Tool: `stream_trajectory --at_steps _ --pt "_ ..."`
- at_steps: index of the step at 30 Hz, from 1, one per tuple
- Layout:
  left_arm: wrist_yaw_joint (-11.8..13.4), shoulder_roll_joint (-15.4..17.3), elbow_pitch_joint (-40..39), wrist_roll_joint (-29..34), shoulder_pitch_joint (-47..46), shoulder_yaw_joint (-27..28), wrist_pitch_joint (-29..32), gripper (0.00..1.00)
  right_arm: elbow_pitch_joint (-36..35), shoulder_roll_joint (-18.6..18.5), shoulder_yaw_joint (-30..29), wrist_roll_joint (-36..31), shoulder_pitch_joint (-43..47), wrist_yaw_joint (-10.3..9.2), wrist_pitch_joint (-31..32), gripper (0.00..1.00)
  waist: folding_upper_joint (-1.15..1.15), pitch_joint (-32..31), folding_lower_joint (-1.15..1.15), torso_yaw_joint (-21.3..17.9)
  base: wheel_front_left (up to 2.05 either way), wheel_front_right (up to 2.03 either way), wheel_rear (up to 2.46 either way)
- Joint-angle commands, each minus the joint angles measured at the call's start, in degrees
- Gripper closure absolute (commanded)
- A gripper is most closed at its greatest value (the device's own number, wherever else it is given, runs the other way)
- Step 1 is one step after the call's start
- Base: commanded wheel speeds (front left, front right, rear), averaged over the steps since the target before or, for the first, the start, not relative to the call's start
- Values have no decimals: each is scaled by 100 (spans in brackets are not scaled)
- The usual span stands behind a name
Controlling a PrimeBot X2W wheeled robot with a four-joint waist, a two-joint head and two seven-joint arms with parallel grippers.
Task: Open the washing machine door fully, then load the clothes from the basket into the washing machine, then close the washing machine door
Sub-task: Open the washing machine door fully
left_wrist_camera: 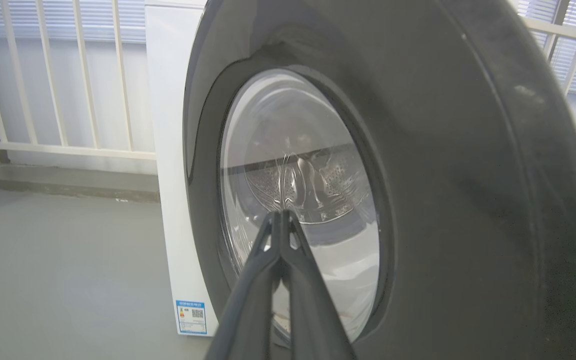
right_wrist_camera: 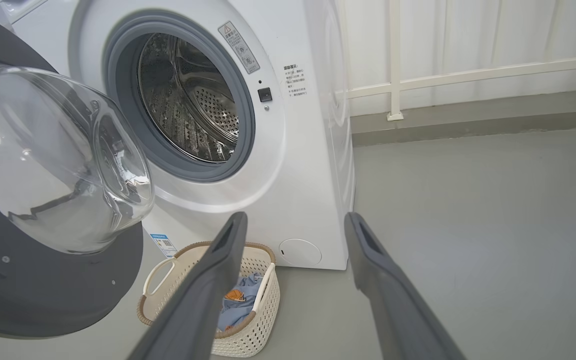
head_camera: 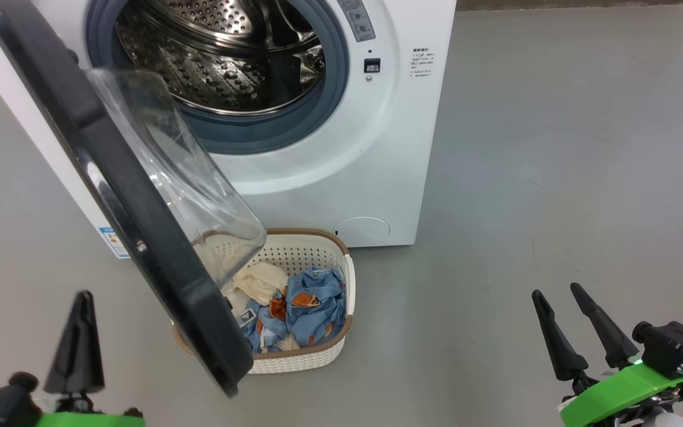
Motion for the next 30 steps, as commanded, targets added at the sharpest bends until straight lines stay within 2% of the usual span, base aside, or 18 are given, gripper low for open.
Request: stream_trajectory --at_steps 1,5,9,13,14,17,22,25,30 --pt "47 97 -295 111 -276 228 -46 100 -107 -87 136 29 -151 9 -69 0 0 0 0 11 0 0 0" --pt "100 113 -1159 272 -353 336 -46 100 -99 -93 145 39 -166 9 -69 0 0 0 0 44 0 0 0" --pt "86 115 -2190 430 -468 195 -46 100 -92 -83 155 41 -172 9 -69 0 0 -15 0 76 0 0 0" --pt "39 119 -2932 479 -540 -264 64 100 -86 -67 185 54 -183 9 -69 0 0 -45 0 92 0 0 0" --pt "11 108 -3126 455 -543 -664 235 100 -79 -56 196 62 -179 9 -69 0 0 -59 0 99 0 0 0" --pt "-21 90 -3135 375 -500 -1379 468 100 -73 -31 231 76 -196 9 -69 0 0 -51 0 88 0 0 0" --pt "-34 37 -2676 146 -365 -2063 679 100 -75 14 305 84 -235 9 -69 0 0 -15 0 31 0 0 0" --pt "-37 17 -2345 23 -293 -2314 748 100 -74 24 336 103 -261 9 -69 0 0 21 0 -20 0 0 0" --pt "9 1 -1912 -93 -202 -2373 738 100 -67 24 338 121 -272 9 -69 0 0 50 0 -68 0 0 0"
